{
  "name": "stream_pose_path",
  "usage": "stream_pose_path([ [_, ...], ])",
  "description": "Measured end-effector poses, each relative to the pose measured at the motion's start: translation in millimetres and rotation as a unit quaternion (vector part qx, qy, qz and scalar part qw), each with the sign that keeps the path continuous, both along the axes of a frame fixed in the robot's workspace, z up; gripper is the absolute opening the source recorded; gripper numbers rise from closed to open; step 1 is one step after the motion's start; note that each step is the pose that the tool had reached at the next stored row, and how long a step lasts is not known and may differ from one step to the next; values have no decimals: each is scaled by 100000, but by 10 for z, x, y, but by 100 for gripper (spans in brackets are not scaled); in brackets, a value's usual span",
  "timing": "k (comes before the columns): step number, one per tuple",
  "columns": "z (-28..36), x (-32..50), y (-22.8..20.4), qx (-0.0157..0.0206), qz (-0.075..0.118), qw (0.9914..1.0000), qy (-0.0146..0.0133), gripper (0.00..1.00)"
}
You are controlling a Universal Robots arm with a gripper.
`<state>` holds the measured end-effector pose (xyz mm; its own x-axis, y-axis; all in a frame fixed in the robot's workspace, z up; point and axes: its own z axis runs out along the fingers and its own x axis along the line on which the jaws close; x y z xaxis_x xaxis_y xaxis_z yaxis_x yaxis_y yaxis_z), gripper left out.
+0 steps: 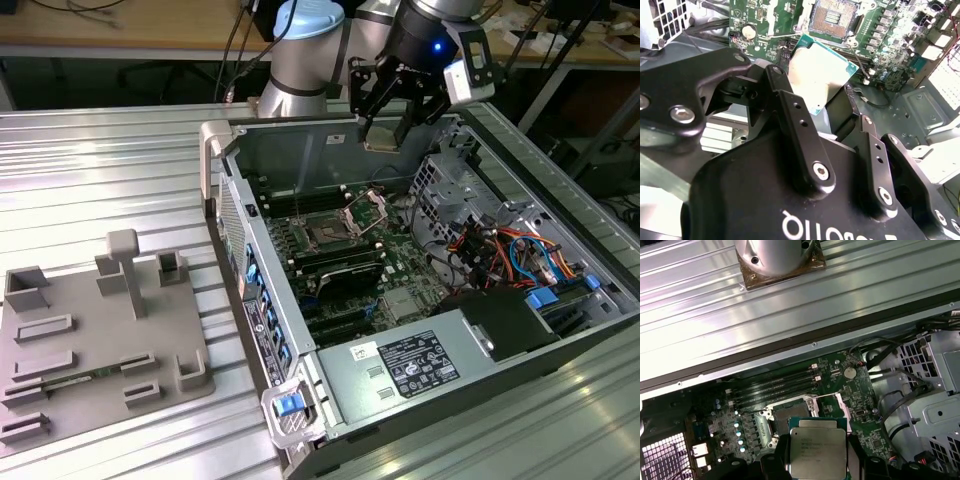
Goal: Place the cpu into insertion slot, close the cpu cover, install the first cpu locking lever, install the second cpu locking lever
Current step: 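Place the cpu into insertion slot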
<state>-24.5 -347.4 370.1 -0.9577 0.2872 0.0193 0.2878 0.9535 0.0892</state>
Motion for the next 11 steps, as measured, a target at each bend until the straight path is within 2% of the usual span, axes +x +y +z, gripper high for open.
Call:
stream_pose_path([
  [5,-1,-2,0,7,-893,99996,-2,55],
  [11,-1,-1,0,5,-976,99995,-3,55],
])
